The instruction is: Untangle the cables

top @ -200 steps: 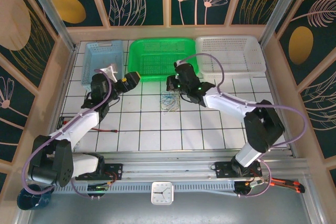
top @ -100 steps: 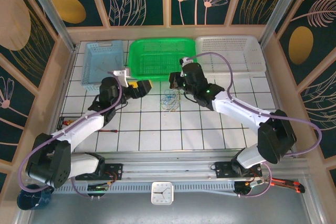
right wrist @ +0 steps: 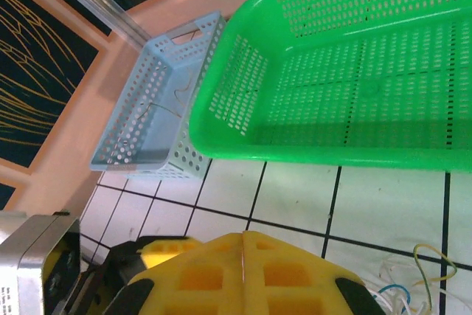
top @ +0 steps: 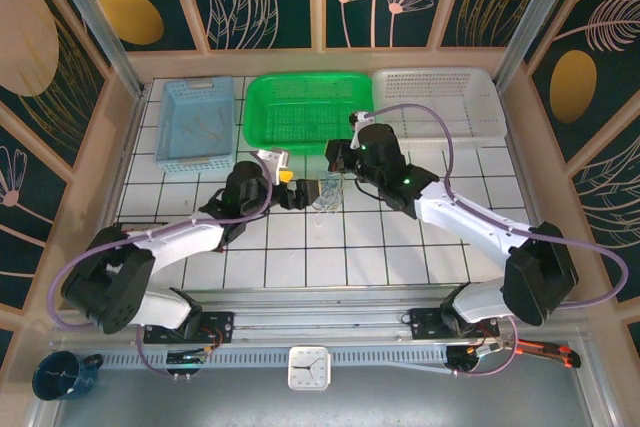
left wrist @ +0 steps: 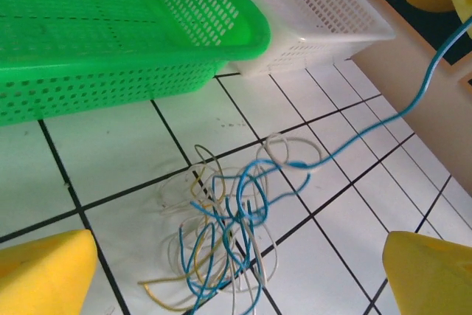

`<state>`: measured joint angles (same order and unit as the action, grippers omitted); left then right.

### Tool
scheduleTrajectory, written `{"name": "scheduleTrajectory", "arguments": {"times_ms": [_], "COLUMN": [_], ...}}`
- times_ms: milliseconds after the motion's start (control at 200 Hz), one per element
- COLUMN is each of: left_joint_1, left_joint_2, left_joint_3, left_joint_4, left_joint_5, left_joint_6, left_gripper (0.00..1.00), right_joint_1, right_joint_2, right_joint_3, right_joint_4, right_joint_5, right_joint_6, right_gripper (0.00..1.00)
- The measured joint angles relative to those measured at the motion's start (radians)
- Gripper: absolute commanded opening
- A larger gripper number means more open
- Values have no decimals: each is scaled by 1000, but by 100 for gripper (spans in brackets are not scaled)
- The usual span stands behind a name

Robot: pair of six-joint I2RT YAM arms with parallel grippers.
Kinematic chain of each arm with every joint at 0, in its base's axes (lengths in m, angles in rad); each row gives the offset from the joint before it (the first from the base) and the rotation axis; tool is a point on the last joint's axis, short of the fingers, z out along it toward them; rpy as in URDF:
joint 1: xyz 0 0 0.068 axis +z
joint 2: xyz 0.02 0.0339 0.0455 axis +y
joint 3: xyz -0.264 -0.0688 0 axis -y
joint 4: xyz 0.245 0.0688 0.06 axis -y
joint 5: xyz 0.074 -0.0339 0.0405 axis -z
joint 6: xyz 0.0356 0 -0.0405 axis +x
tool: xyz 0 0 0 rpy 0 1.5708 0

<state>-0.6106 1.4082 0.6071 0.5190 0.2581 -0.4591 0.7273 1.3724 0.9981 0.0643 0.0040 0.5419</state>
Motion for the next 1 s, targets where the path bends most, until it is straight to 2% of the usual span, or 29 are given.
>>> {"name": "scheduleTrajectory", "arguments": {"times_ms": [310, 395, 490, 626, 696, 841, 1001], "left_joint_1": [-53, -59, -60, -59, -59, -59, -59], "left_joint_2": [144, 182, 224, 276, 292, 296, 296], "left_joint_3": [120, 143, 167, 185, 185, 161, 84], "left_joint_4": [65, 76, 87, 102, 106, 133, 152], "left_joint_5": [-9, -13, -29, -37, -33, -31, -31], "left_joint_6": [56, 63, 67, 72, 77, 73, 62], "left_gripper": [99, 95, 83, 56, 48, 49, 54], "right_joint_1": [0, 1, 2, 2, 2, -14, -79], "right_joint_2": [-33, -42, -52, -74, -85, -106, -158], "right_joint_3": [-13, -13, -13, -12, 1, 78, 159], "right_joint_4": [8, 8, 9, 7, -2, -19, -15], "right_joint_5": [-29, -34, -44, -58, -58, -70, -96], "right_joint_6": [27, 39, 46, 49, 48, 44, 45], "right_gripper": [0, 0, 0, 0, 0, 0, 0]}}
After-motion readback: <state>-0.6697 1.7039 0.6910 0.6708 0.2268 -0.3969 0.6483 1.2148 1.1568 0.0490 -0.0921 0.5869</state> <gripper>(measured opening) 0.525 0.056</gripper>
